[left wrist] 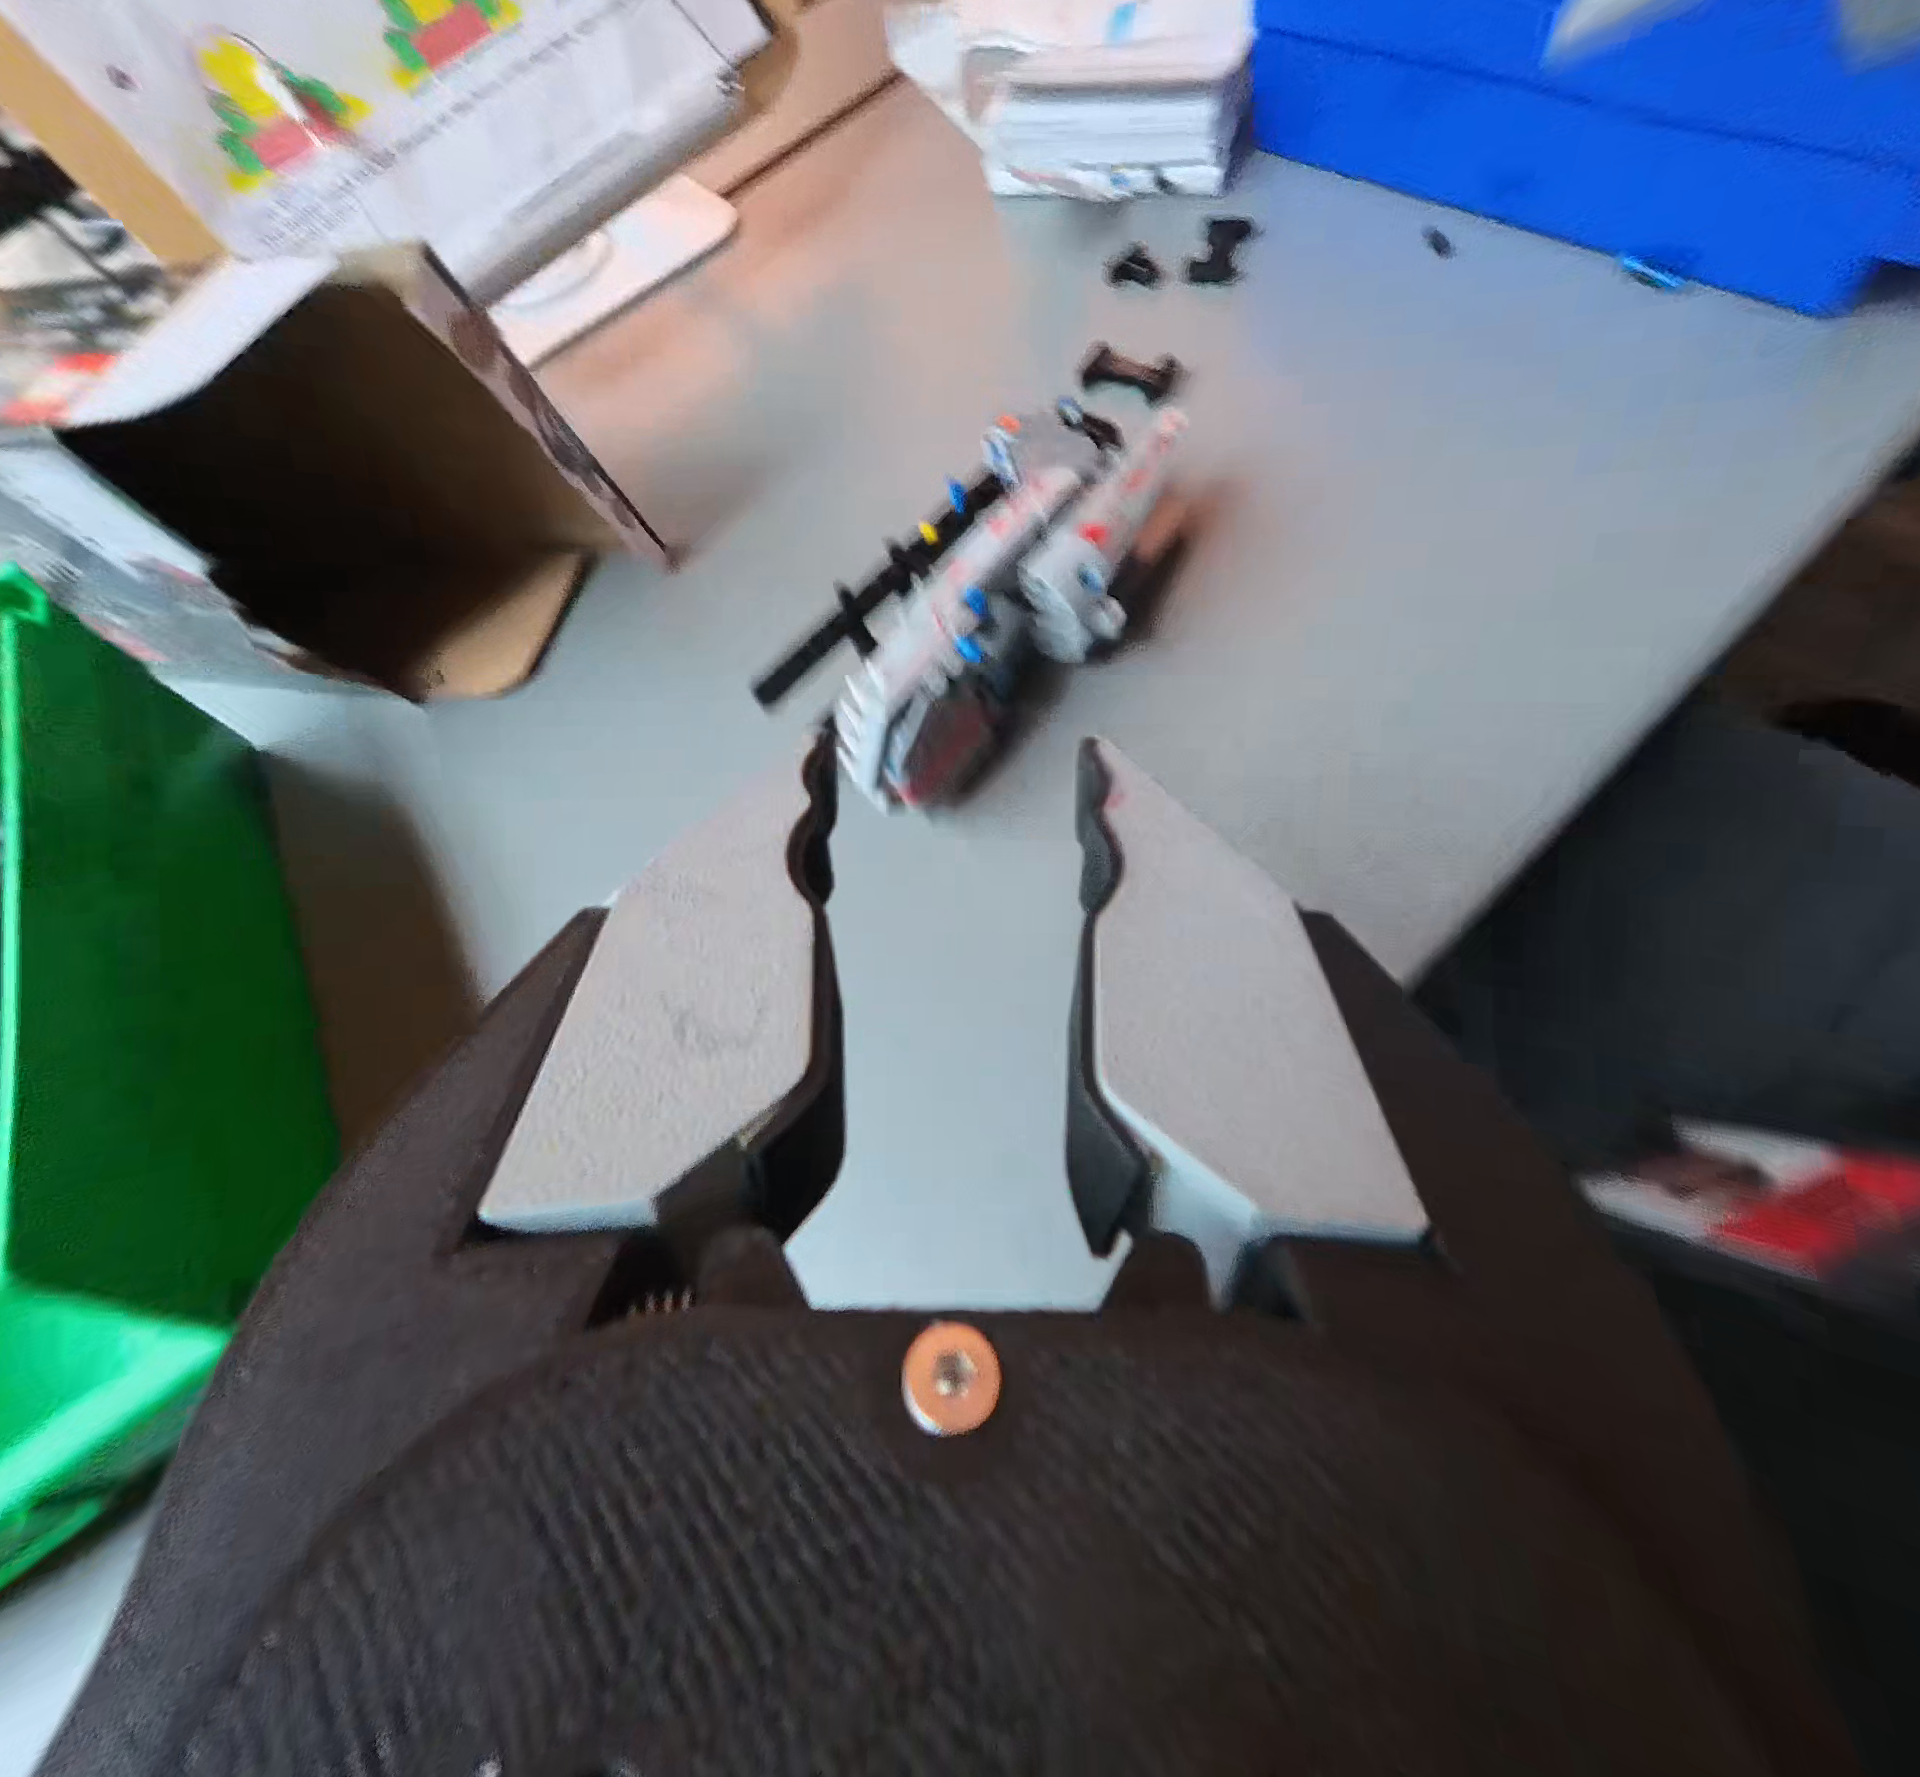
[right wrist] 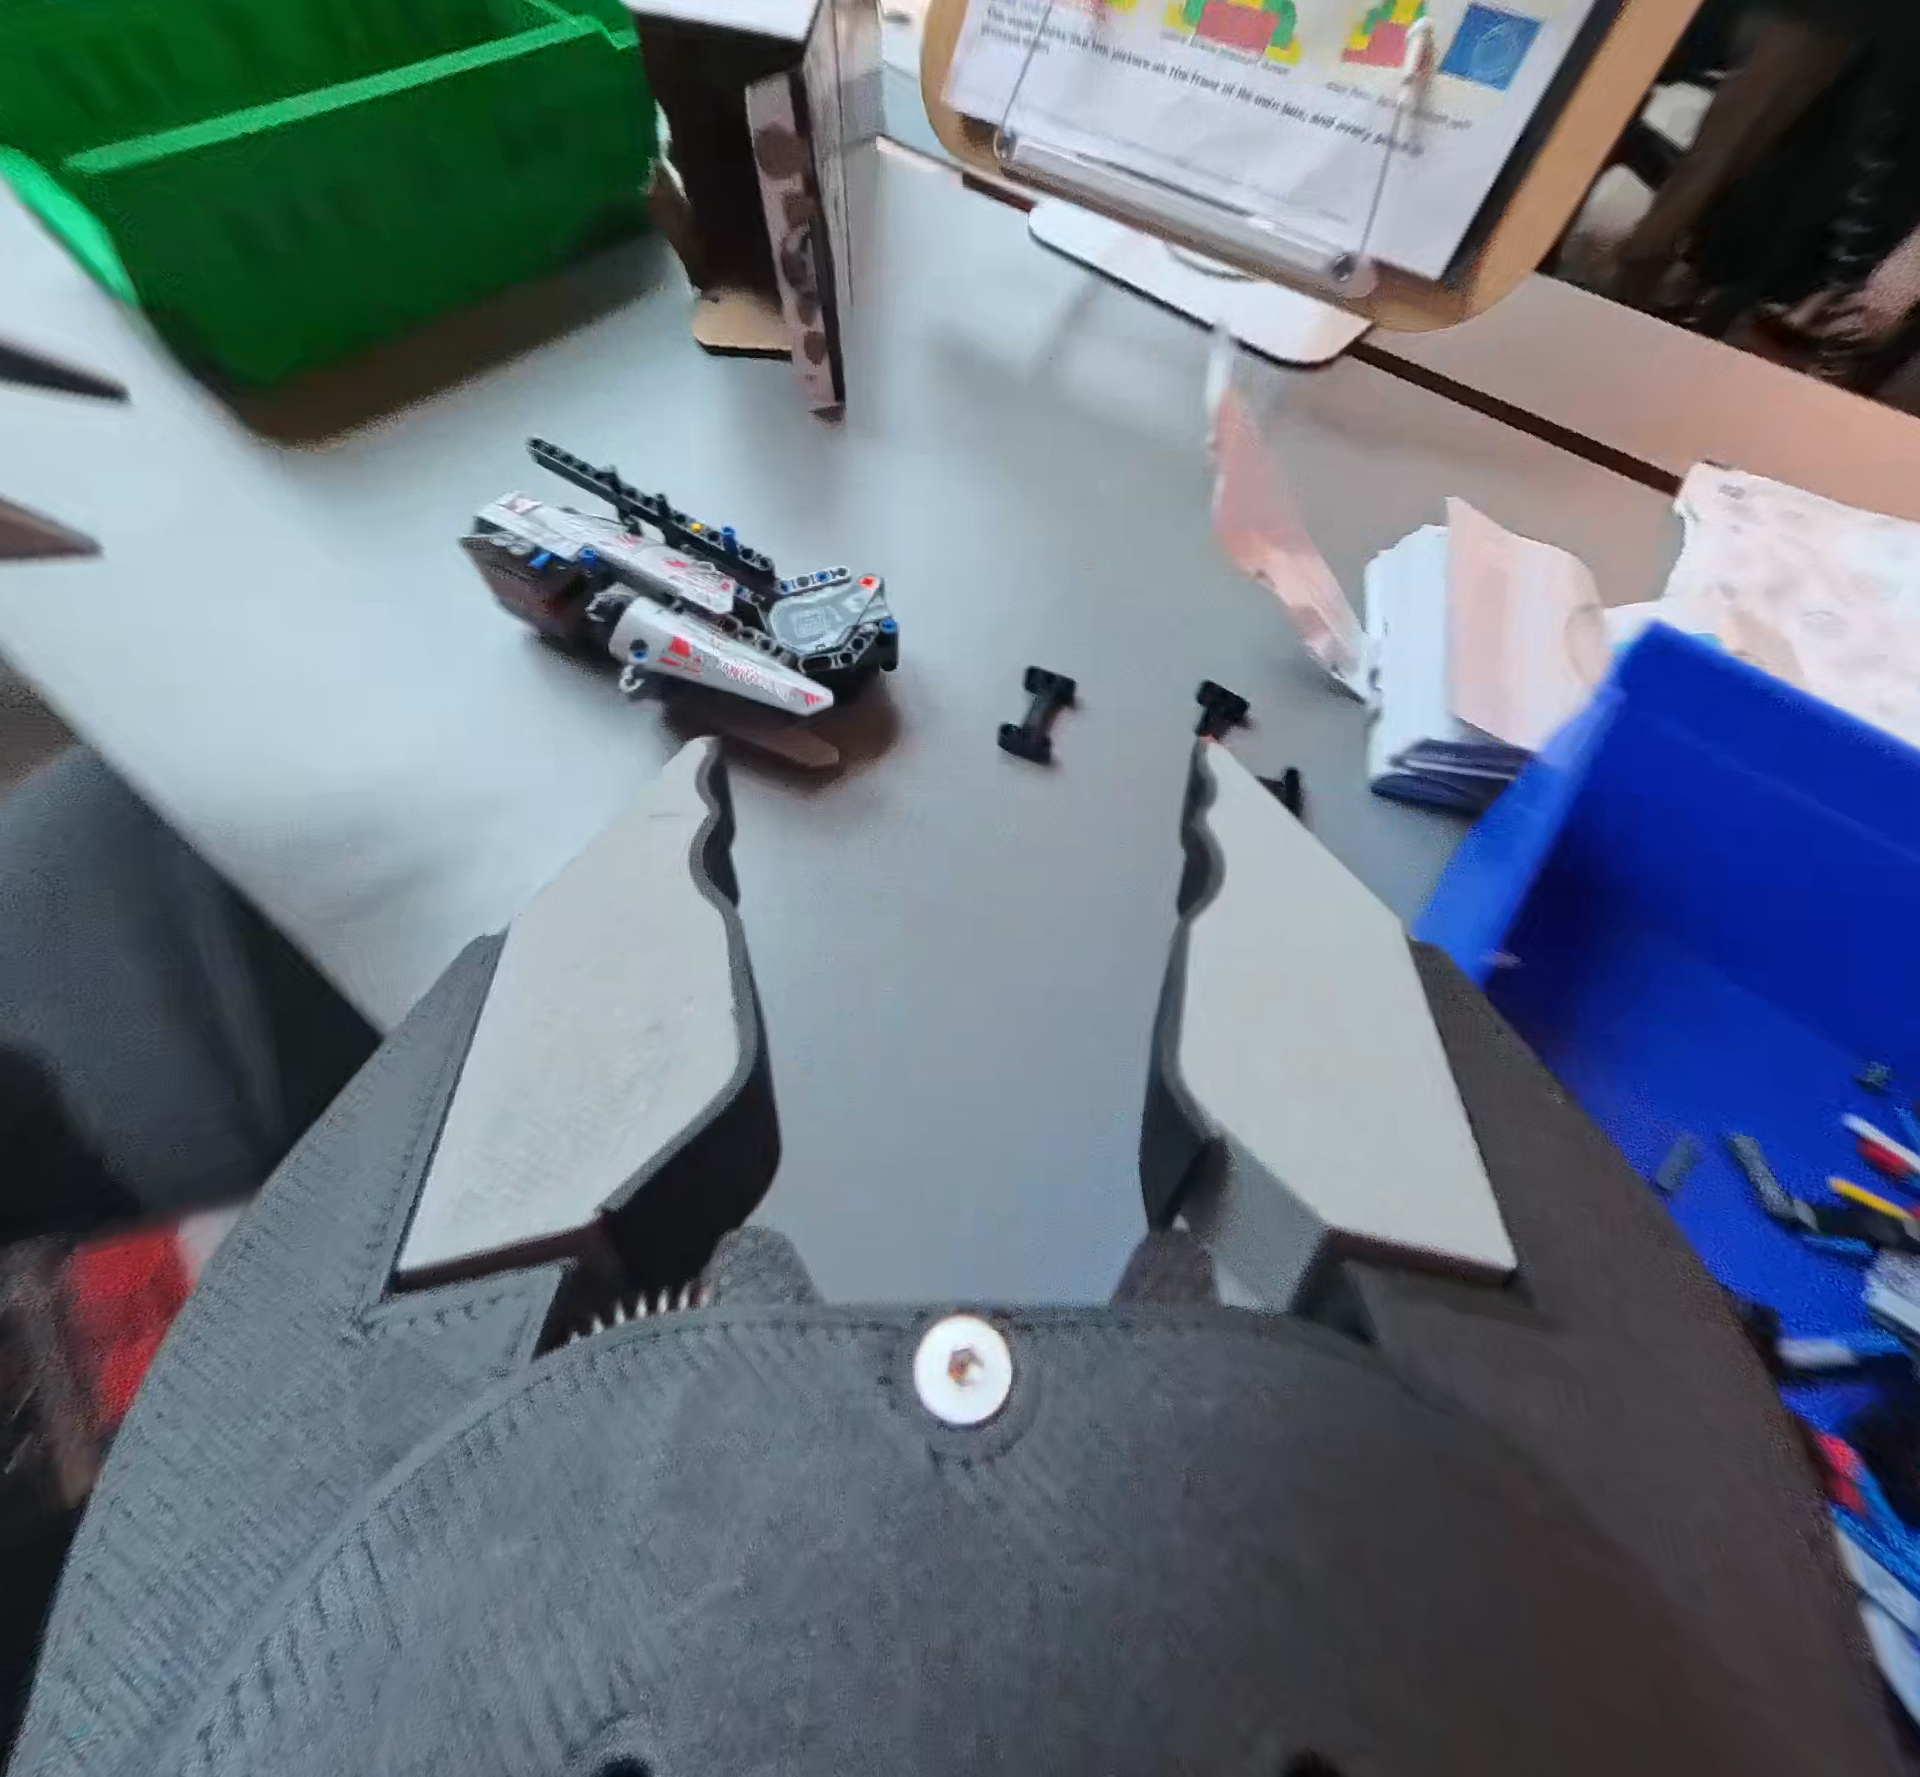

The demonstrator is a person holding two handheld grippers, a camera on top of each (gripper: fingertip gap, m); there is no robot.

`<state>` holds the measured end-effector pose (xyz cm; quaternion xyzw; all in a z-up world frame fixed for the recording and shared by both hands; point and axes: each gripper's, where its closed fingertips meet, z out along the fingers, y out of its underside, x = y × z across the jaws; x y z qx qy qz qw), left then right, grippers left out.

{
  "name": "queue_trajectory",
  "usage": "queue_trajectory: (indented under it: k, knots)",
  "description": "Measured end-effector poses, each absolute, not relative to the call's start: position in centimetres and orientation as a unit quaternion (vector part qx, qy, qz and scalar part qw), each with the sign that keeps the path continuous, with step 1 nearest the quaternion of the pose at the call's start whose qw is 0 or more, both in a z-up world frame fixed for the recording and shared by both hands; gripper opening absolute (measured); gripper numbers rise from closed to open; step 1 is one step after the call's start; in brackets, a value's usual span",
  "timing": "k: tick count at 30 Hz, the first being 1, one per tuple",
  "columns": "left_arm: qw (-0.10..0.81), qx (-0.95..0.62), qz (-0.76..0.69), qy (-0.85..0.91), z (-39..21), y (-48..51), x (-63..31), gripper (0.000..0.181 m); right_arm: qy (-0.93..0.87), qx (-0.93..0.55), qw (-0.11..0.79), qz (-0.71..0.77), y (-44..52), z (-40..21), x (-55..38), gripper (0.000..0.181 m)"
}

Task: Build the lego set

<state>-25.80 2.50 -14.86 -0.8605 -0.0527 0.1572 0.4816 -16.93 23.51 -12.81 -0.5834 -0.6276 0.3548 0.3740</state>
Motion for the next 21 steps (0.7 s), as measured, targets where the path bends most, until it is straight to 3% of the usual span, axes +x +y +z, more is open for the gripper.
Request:
queue_trajectory:
  k: [5,21]
  knots:
    - [0.49,-0.841,0.202,-0.105,-15.2,8.6,-30.3,0.044,-0.605,-0.62,0.443,0.231,23.7,-18.6,-24.3,0.076]
    - [0.494,-0.862,0.111,-0.022,-18.4,8.2,-29.1,0.047,-0.605,-0.608,0.466,0.217,24.9,-22.2,-25.9,0.068]
